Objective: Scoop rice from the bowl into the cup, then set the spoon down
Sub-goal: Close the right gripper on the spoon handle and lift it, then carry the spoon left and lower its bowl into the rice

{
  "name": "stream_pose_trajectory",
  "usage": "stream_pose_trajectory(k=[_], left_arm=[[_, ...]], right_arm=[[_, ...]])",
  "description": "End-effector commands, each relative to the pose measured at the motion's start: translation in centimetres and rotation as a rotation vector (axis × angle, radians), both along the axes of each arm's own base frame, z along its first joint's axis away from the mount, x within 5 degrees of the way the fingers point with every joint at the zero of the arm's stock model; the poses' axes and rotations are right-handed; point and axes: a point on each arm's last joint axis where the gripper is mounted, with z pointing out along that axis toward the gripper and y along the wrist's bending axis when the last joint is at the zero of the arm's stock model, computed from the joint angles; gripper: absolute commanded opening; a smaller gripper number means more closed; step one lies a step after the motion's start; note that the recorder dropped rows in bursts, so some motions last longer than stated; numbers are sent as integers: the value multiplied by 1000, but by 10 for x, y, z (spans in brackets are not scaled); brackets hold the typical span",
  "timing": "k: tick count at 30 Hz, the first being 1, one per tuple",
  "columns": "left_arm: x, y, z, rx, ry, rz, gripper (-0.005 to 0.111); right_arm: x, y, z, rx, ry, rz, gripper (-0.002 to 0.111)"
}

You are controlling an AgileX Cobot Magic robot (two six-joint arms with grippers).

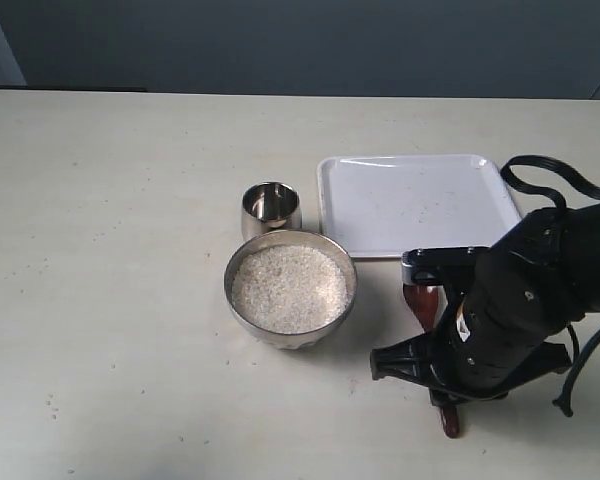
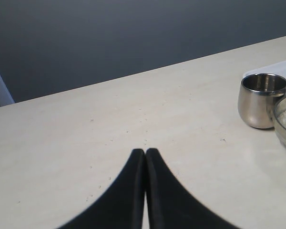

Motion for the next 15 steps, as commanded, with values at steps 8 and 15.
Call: stream_pose_trajectory(k=[8, 15], left_arm=[[0, 0, 2, -12, -17, 0, 1], [0, 0, 2, -12, -17, 0, 1]], right_arm=[[-8, -17, 35, -66, -36, 109, -1], [-7, -24, 77, -105, -115, 343, -1]])
